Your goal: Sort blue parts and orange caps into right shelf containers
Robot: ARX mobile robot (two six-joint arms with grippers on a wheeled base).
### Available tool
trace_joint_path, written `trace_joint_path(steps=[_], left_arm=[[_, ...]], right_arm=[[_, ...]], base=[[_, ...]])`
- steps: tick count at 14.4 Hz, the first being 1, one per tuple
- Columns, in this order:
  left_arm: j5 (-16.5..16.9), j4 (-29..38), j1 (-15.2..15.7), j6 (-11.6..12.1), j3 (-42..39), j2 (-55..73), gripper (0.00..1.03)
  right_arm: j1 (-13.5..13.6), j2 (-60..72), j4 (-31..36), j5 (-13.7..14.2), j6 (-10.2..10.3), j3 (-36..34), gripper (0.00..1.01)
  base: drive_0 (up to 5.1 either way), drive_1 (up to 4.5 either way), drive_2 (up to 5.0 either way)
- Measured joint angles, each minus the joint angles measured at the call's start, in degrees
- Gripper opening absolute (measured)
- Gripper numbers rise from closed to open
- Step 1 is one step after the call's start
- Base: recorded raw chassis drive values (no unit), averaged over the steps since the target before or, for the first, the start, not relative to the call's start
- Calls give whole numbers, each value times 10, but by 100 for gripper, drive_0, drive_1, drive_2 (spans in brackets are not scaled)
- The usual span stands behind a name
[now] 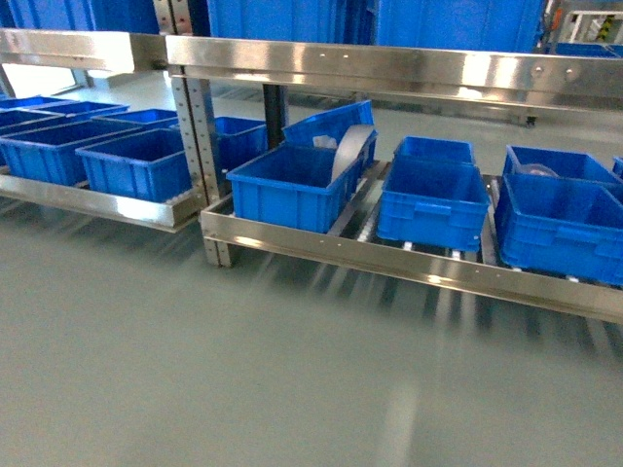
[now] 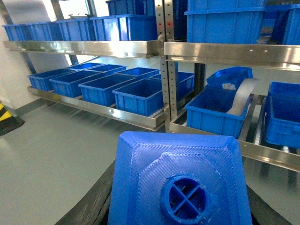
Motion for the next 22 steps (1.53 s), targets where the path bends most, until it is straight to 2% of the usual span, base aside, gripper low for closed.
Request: trace_joint_path(steps=[15,22], left_arm=[[1,0,-2,0,0,2,44],[0,0,-1,0,0,2,44]], right_arm=[[-2,0,0,3,0,0,42],[0,0,0,2,0,0,42]], base=[[-166,-166,-166],[0,0,0]])
